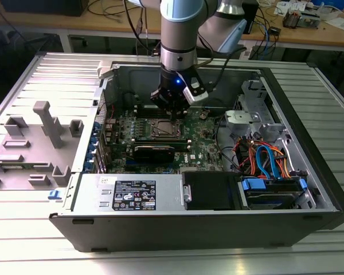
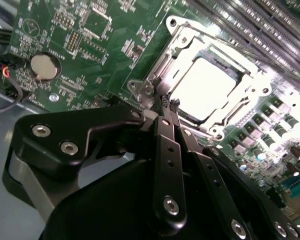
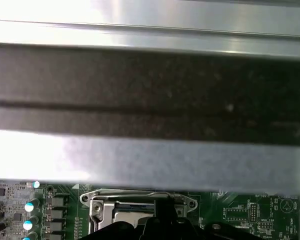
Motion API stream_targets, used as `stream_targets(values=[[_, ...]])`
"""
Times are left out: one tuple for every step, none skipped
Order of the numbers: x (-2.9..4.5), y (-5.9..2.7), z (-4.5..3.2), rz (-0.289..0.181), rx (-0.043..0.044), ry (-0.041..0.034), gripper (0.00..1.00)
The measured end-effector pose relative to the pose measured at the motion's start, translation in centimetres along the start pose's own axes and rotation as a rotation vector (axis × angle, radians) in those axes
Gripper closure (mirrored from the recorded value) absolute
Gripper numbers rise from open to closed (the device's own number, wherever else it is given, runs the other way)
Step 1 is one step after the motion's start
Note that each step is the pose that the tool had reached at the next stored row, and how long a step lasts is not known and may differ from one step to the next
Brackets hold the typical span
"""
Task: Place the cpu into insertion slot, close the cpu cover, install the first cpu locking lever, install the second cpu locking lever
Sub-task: 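Install the second cpu locking lever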
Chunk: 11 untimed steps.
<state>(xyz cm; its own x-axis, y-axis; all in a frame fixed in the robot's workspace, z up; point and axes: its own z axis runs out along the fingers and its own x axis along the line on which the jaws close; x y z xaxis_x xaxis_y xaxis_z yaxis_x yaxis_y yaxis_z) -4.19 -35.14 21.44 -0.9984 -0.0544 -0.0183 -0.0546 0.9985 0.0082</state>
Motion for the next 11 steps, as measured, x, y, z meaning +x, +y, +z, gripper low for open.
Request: stream_targets(values=[[0.01, -0.21, -0.01, 0.0, 0.0001, 0.0, 0.89], [0.02, -0.4, 0.0, 0.0, 0.0001, 0.0, 0.89], [0.03, -0.58, -0.01, 0.0, 0.0002, 0.0001, 0.89], [0.04, -0.76, -0.01, 0.0, 0.0, 0.0, 0.89], [0.06, -1.03, -0.01, 0.0, 0.0001, 0.0, 0.89], [0.07, -1.21, -0.01, 0.0, 0.0, 0.0, 0.89], [0.08, -1.54, -0.02, 0.0, 0.0002, 0.0002, 0.89], [0.1, -1.81, -0.02, 0.0, 0.0001, 0.0008, 0.89], [0.12, -2.12, -0.02, 0.0, -0.0001, 0.0008, 0.89], [0.12, -2.3, -0.04, 0.0, 0.0, 0.001, 0.89], [0.13, -2.37, -0.08, 0.0, 0.0002, 0.0012, 0.89]])
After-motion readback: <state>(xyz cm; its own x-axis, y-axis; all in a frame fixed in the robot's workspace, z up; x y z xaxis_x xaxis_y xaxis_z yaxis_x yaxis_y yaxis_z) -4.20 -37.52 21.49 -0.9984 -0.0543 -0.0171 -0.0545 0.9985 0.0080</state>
